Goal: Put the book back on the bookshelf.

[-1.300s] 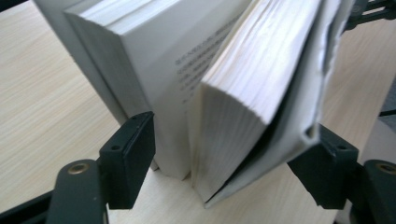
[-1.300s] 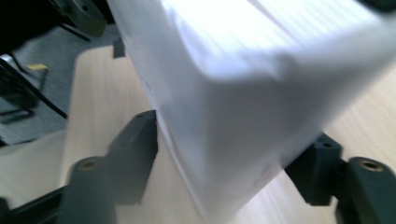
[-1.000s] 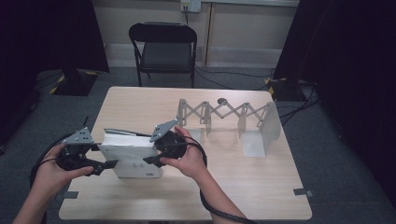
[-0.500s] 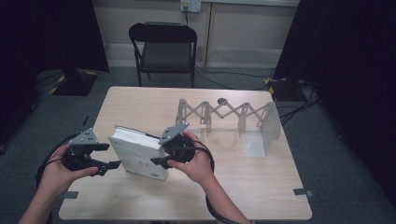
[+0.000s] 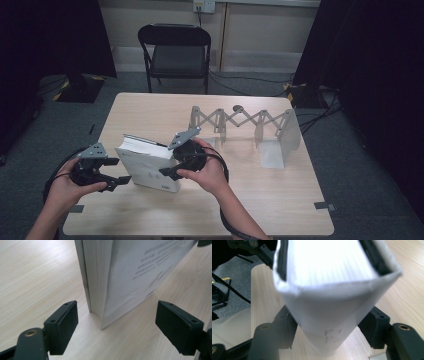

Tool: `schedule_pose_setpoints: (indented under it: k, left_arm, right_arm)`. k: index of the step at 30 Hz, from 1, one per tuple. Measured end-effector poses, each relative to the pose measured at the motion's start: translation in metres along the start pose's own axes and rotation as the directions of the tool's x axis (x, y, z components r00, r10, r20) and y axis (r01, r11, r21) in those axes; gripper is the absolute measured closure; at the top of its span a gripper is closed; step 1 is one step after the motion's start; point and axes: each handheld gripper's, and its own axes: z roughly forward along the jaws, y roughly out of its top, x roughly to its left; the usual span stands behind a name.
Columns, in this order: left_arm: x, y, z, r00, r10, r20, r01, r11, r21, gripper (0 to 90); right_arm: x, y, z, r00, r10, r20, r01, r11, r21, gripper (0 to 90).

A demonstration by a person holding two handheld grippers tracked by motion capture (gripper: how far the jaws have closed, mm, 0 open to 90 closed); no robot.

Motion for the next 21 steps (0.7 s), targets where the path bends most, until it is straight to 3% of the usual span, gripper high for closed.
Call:
schedule_pose_setpoints:
  k: [4, 5, 12, 17, 21]
  left_arm:
    - [-0.001, -0.002, 0.001, 0.9999, 0.009, -0.012, -0.009, 0.9999, 0.013, 18.2]
    - [-0.001, -0.003, 0.001, 0.9998, 0.014, -0.015, -0.014, 0.9998, 0.016, 18.3]
    - [-0.003, -0.007, 0.007, 0.9998, 0.016, -0.014, -0.016, 0.9994, 0.03, 18.3]
    - [-0.003, -0.01, 0.01, 1.0, 0.007, -0.005, -0.007, 0.9995, 0.03, 18.6]
    - [-0.002, -0.013, 0.012, 1.0, 0.008, -0.005, -0.008, 0.9996, 0.027, 18.7]
  right_arm:
    - [-0.002, 0.005, -0.002, 0.9997, 0.024, -0.006, -0.024, 1.0, 0.006, 29.7]
    - [-0.002, 0.007, -0.003, 0.9998, 0.011, -0.014, -0.011, 1.0, 0.019, 26.7]
    - [-0.004, 0.018, -0.005, 0.9999, 0.016, 0.002, -0.016, 0.998, 0.06, 27.2]
    - [-0.005, 0.026, -0.006, 0.9994, 0.014, -0.03, -0.012, 0.997, 0.071, 27.6]
    - [-0.006, 0.032, -0.005, 0.9995, 0.016, -0.028, -0.013, 0.996, 0.09, 27.4]
